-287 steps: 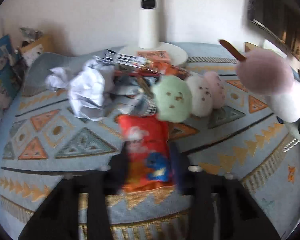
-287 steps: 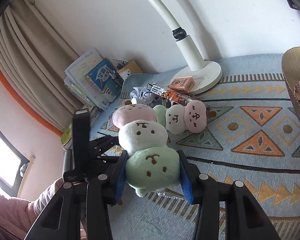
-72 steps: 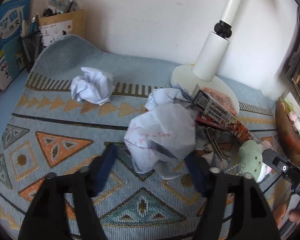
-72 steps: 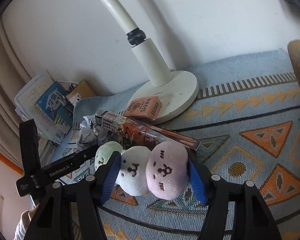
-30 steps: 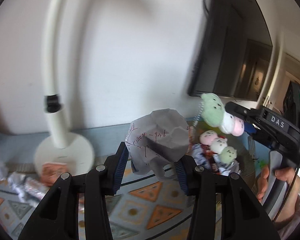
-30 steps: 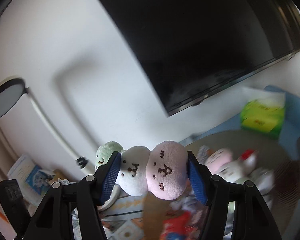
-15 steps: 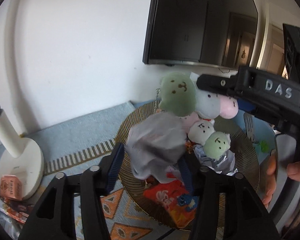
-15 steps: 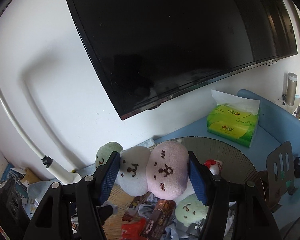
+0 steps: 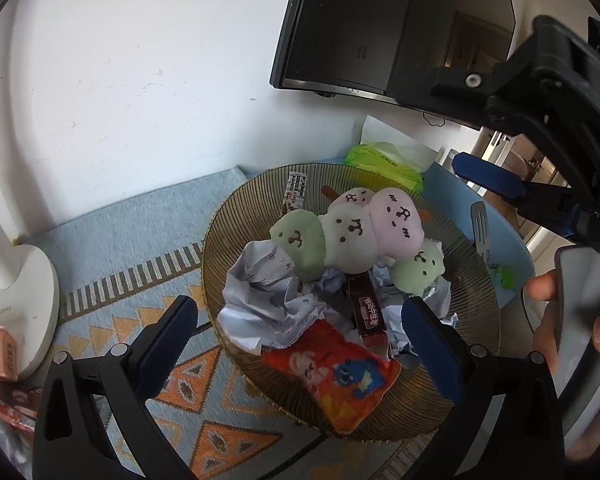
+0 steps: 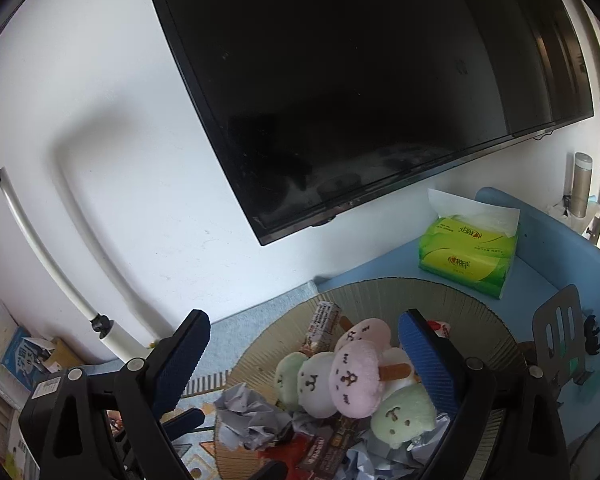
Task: Organize objects
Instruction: 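Carry the paper ball and plush stack over the gold bowl and open both grippers, then move both grippers back to the mat near the lamp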
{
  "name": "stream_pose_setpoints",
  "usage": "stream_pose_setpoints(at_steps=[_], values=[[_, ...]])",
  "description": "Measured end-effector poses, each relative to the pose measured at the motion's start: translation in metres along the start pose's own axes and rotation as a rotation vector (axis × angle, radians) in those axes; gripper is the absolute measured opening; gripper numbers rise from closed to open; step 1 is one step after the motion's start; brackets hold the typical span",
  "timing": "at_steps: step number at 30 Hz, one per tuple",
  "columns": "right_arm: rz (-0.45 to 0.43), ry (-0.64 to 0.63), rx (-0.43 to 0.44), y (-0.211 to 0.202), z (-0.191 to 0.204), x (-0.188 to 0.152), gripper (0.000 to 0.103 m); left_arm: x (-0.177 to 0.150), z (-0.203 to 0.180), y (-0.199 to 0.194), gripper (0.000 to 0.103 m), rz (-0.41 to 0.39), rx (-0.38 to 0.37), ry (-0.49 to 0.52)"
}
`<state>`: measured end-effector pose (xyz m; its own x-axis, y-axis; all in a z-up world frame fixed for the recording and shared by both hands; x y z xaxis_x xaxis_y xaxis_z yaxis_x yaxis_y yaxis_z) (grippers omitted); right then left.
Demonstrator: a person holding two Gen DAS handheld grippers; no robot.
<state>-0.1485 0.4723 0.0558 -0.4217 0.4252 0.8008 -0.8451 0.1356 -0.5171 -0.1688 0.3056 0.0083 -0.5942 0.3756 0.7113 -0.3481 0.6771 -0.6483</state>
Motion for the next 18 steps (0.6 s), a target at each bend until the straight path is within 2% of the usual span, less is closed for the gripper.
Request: stream_pose_setpoints(at_steps=[2,5,8,14,18], values=[[-0.010,-0.008,0.008,-0.007,0.008,0.001,0.095,-0.001,0.006,-0.005,0.102,0.019,0.015,-0.025],[-0.017,-0.024,0.022,-0.018,0.020,0.002,0.095,-0.007,0.019,-0.013,0.102,0.052,-0.004,-0.110],[-0.027,-0.034,0.053,-0.031,0.036,0.002,0.096,-0.009,0.033,-0.035,0.102,0.024,-0.012,-0.170],[-0.055,-0.058,0.102,-0.053,0.075,-0.003,0.100,-0.013,0.065,-0.098,0.102,-0.039,0.098,-0.170],[-0.043,-0.091,0.150,-0.061,0.111,-0.017,0.102,-0.017,0.097,-0.137,0.102,-0.073,0.173,-0.192]])
Point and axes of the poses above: each gripper's, at about its wrist camera, not at the fingertips, and y roughly the way its jaws point, z to its left, x to its top, the point moved 7 cm from there along y, roughly the way its jaws point, and after that the axes turned 4 degrees about -x, right-handed, at the moved point
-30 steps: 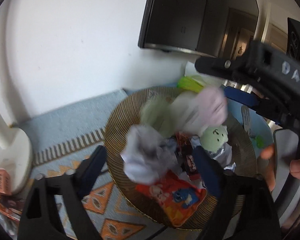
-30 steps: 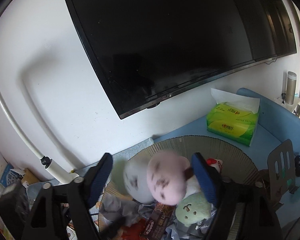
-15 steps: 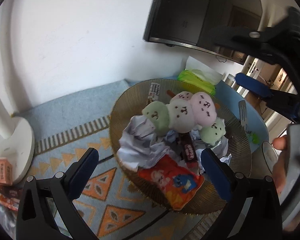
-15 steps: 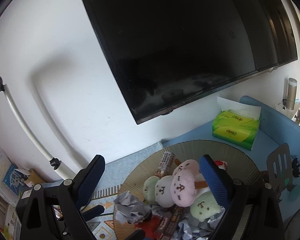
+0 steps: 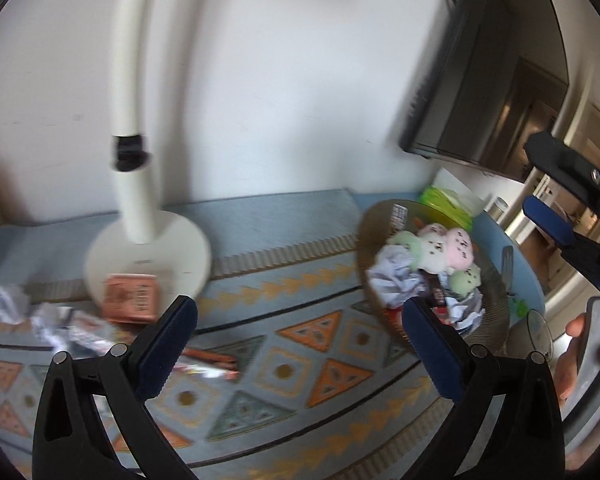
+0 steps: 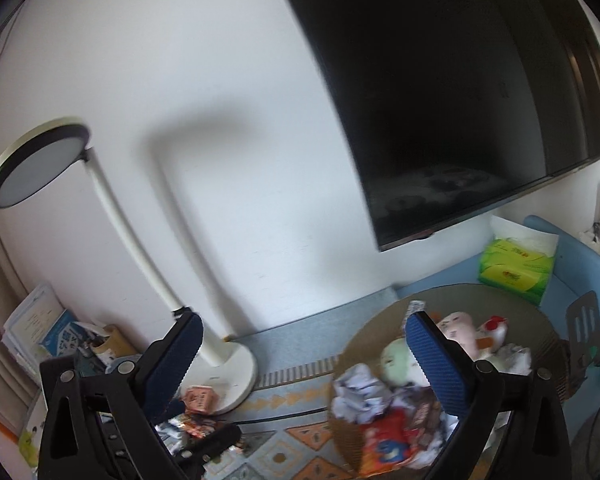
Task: Organize objects
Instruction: 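Move both grippers back to the mat near the lamp, then grasp a paper ball with the left gripper while the right grasps the long orange snack stick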
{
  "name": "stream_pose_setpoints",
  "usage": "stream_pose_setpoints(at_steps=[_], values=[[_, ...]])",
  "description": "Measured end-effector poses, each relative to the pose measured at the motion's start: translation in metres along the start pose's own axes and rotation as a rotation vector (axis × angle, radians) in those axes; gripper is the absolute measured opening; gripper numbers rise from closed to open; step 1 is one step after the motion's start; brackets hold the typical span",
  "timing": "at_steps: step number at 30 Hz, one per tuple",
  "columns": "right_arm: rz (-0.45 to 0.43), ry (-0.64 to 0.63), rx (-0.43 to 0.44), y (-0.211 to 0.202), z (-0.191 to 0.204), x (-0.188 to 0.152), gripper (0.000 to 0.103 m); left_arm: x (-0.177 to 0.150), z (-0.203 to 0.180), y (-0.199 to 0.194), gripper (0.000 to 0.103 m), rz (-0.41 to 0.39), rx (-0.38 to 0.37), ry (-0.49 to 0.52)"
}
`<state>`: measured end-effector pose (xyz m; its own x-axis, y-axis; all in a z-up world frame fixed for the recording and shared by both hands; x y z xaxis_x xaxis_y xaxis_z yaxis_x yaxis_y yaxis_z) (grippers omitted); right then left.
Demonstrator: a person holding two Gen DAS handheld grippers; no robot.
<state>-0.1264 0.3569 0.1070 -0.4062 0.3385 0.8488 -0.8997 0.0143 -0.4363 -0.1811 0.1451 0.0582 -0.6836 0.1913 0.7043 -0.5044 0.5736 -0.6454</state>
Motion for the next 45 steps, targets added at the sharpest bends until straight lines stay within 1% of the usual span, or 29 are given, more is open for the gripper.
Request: stream_pose_setpoints(at_steps=[3,7,11,13,14,16,17,19,22,24,26,28,31,33,35,40,41,45], values=[[0.026,-0.036,0.036,0.004,0.028,-0.015,0.102,0.001,0.028,-0.020,0.102,-0.020,0.052,-0.025],[0.084,-0.080,0.072,0.018,0.060,-0.045,0.103,-0.010,0.074,-0.045,0.102,-0.038,0.128,-0.062],[0.151,-0.110,0.100,0.037,0.080,-0.079,0.103,-0.031,0.121,-0.051,0.102,-0.014,0.221,-0.088],[0.186,-0.138,0.112,0.049,0.088,-0.098,0.103,-0.045,0.144,-0.050,0.102,0.015,0.254,-0.099],[0.203,-0.154,0.124,0.055,0.092,-0.108,0.103,-0.053,0.155,-0.047,0.102,0.038,0.256,-0.118],[0.251,-0.190,0.176,0.069,0.099,-0.130,0.103,-0.066,0.170,-0.038,0.102,0.069,0.241,-0.154],[0.283,-0.211,0.194,0.076,0.102,-0.141,0.103,-0.072,0.178,-0.033,0.102,0.081,0.248,-0.169],[0.322,-0.262,0.200,0.088,0.107,-0.163,0.103,-0.081,0.190,-0.023,0.102,0.103,0.270,-0.182],[0.336,-0.345,0.180,0.105,0.109,-0.187,0.103,-0.088,0.208,-0.008,0.102,0.117,0.289,-0.210],[0.345,-0.388,0.169,0.114,0.110,-0.196,0.103,-0.086,0.218,0.002,0.102,0.117,0.299,-0.229],[0.351,-0.426,0.175,0.125,0.112,-0.202,0.103,-0.082,0.225,0.011,0.102,0.122,0.306,-0.233],[0.356,-0.468,0.170,0.137,0.116,-0.207,0.103,-0.075,0.229,0.017,0.102,0.113,0.333,-0.215],[0.373,-0.496,0.181,0.154,0.121,-0.213,0.103,-0.067,0.231,0.025,0.102,0.092,0.337,-0.207],[0.412,-0.488,0.196,0.162,0.123,-0.214,0.103,-0.066,0.231,0.029,0.102,0.076,0.359,-0.190],[0.429,-0.463,0.217,0.167,0.123,-0.214,0.102,-0.065,0.229,0.033,0.102,0.087,0.390,-0.170],[0.495,-0.394,0.243,0.177,0.117,-0.219,0.102,-0.065,0.227,0.037,0.103,0.112,0.426,-0.150],[0.498,-0.387,0.249,0.177,0.116,-0.219,0.102,-0.065,0.226,0.039,0.103,0.119,0.438,-0.142],[0.496,-0.401,0.248,0.174,0.117,-0.221,0.102,-0.064,0.225,0.038,0.103,0.118,0.438,-0.143]])
Point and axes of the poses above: each gripper's, at about its wrist camera, not at the fingertips, and y roughly the way its jaws point, z to its left, x to its top, the point moved 7 cm from there along y, roughly the way its jaws point, and after that the axes turned 4 degrees about -x, right-handed, at the moved point
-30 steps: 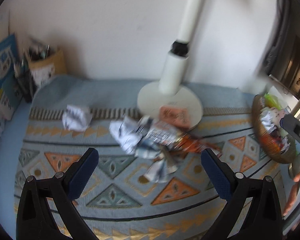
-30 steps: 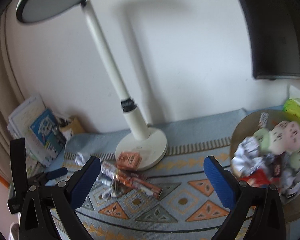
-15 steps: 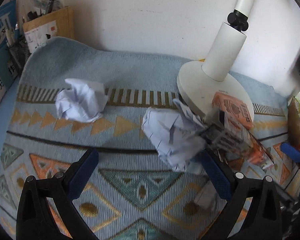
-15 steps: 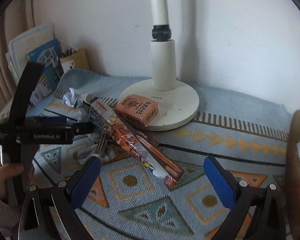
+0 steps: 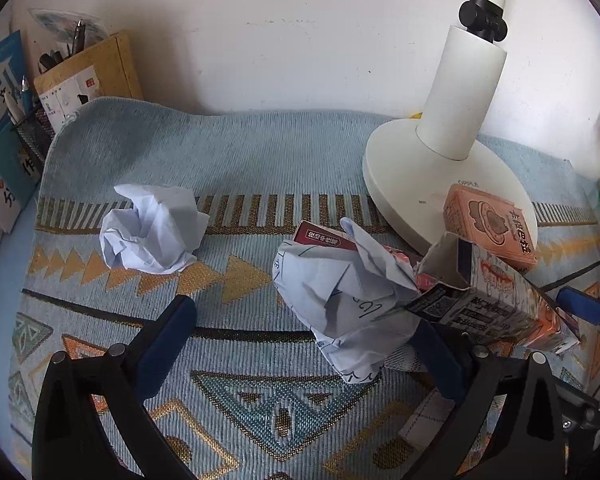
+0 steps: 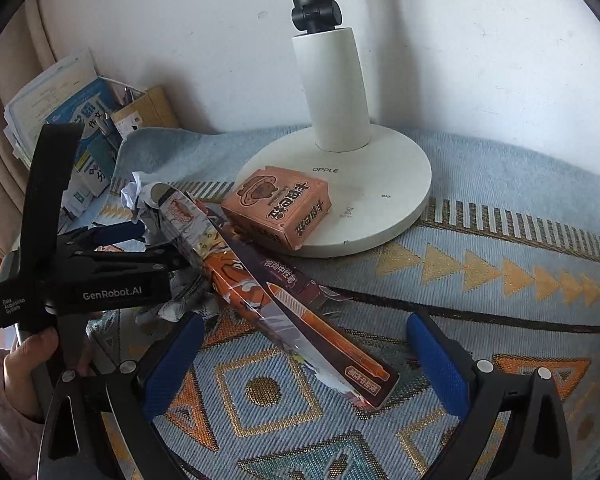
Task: Organize objects
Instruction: 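Grasp a paper ball with the left gripper while the right grasps the long orange snack stick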
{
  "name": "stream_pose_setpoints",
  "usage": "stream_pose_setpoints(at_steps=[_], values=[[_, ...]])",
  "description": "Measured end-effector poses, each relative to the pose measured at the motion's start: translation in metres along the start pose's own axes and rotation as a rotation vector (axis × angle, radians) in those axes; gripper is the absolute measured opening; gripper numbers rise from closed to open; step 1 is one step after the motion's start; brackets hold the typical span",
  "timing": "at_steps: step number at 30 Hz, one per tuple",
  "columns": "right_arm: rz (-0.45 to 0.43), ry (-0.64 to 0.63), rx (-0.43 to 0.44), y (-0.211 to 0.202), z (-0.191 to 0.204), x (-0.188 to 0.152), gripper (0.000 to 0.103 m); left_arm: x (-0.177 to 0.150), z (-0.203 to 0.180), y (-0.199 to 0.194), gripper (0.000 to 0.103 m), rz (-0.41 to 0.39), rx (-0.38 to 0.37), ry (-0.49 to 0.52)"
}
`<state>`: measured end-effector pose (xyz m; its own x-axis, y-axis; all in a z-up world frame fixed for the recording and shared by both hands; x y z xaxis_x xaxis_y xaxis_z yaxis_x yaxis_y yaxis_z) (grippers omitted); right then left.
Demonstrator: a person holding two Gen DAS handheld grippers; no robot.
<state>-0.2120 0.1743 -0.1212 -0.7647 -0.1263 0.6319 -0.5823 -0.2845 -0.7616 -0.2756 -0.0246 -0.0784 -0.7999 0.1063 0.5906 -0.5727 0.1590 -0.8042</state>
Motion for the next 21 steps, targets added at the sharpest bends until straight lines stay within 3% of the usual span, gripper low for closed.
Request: stream_pose_setpoints(at_steps=[3,4,5,6,7,8,9,12,18,21], values=[[-0.006,-0.031,0.007,0.000,0.009,0.001,0.088,0.000,0.000,-0.002,0.103,-0.001,-0.001,-0.001],[-0.013,-0.042,0.004,-0.001,0.011,0.001,0.072,0.001,0.000,-0.002,0.103,-0.003,-0.001,-0.004],[-0.023,-0.053,-0.005,-0.003,0.013,0.002,0.048,0.001,-0.001,-0.002,0.103,-0.006,-0.006,-0.010],[-0.041,-0.068,-0.021,-0.007,0.015,0.003,0.041,0.002,0.001,-0.005,0.094,-0.019,-0.010,-0.025],[-0.058,-0.083,-0.027,-0.010,0.018,0.003,0.028,0.004,0.005,-0.010,0.069,-0.046,-0.019,-0.046],[-0.076,-0.102,-0.020,-0.014,0.023,0.003,0.023,0.005,0.009,-0.014,0.054,-0.071,-0.025,-0.067],[-0.095,-0.120,-0.015,-0.017,0.029,0.004,0.022,0.005,0.013,-0.016,0.041,-0.080,-0.034,-0.091],[-0.143,-0.148,-0.028,-0.026,0.035,0.006,0.021,0.005,0.018,-0.021,0.034,-0.100,-0.059,-0.127],[-0.201,-0.125,-0.007,-0.039,0.031,0.009,0.020,0.007,0.015,-0.031,0.032,-0.141,-0.071,-0.127],[-0.194,-0.132,0.008,-0.038,0.034,0.008,0.020,0.008,0.013,-0.043,0.035,-0.192,-0.143,-0.136]])
Point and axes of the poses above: each gripper's, at about its wrist camera, not at the fingertips, and y roughly the way its jaws point, z to its left, x to its top, the point moved 7 cm from there along y, roughly the way its jaws point, and after that the axes turned 4 degrees about -x, right-handed, at the moved point
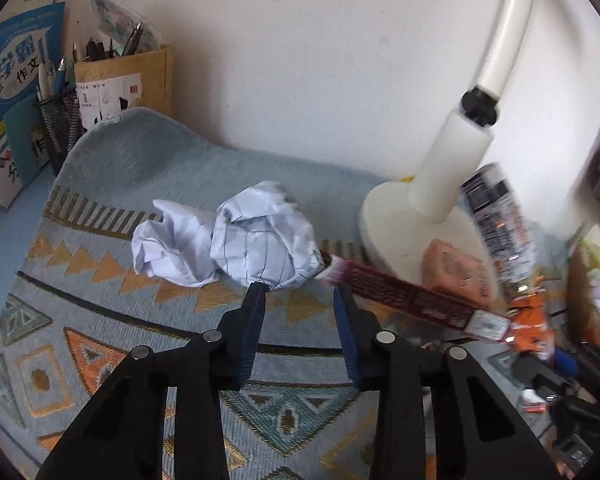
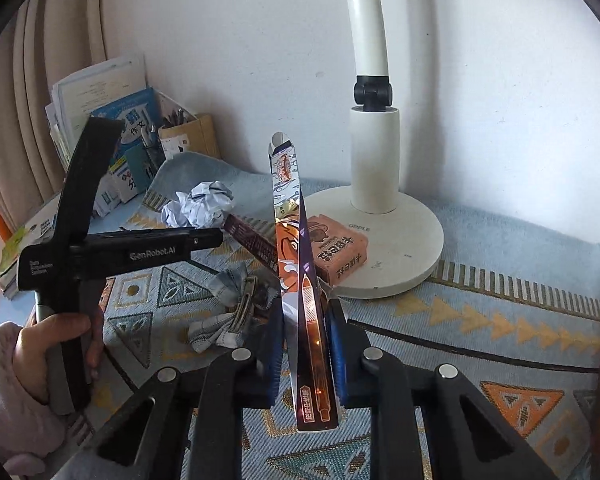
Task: Organize objects
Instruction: 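Grasp a paper ball with the left gripper while the right grasps the long orange snack stick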
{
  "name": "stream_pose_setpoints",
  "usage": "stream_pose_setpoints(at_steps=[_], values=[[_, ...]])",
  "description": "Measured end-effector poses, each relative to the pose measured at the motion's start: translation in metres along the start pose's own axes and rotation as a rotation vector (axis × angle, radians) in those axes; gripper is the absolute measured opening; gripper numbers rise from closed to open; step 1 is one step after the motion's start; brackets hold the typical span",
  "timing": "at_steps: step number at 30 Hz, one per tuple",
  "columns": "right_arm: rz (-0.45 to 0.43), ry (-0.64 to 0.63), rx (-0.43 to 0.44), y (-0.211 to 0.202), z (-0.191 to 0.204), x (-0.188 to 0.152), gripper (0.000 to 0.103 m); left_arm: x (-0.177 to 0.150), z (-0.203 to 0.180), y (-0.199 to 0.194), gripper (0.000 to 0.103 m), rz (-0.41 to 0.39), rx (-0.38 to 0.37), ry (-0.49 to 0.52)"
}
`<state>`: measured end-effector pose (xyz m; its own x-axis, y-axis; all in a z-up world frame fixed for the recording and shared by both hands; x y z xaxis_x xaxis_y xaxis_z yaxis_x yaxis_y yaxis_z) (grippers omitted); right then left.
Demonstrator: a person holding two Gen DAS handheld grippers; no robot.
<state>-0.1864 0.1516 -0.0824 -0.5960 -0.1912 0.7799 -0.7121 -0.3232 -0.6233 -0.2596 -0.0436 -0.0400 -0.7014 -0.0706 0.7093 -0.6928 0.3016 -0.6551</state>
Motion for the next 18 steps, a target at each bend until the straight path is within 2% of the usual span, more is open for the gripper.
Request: stream_pose_setpoints(at_steps=[3,4,6,9,10,11,18], values=[[0.000,0.001,0.009,-0.001,0.002,-0.001,0.020,0.007,0.003,-0.020,0.057,-0.066,0.028,-0.002],[-0.004,0.005,0.015,-0.003,0.002,-0.001,0.020,0.010,0.004,-0.025,0.076,-0.076,0.048,-0.003],[-0.016,0.018,0.021,-0.005,-0.001,-0.001,0.020,0.014,0.009,-0.036,0.094,-0.105,0.085,-0.004],[-0.017,0.041,0.045,-0.005,-0.003,-0.002,0.020,0.018,0.010,-0.048,0.098,-0.159,0.139,0.026],[-0.011,0.050,0.050,-0.004,-0.004,-0.002,0.020,0.020,0.007,-0.043,0.100,-0.150,0.140,0.030],[-0.003,0.055,0.057,-0.002,-0.004,-0.003,0.020,0.030,0.028,-0.035,0.100,-0.137,0.134,0.033],[0.040,0.150,0.124,0.003,-0.016,-0.008,0.021,0.031,0.065,-0.023,0.100,-0.109,0.158,0.000]])
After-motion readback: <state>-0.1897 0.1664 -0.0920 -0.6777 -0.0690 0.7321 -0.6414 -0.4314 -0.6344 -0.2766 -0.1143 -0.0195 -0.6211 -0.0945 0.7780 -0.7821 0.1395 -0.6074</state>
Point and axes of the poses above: each gripper's, at about its wrist camera, not at the fingertips, and y roughly the way its jaws point, z to its left, x to its top, the point moved 7 cm from there along y, roughly the way its jaws point, and after that the axes turned 4 degrees about -x, right-handed, at the moved point
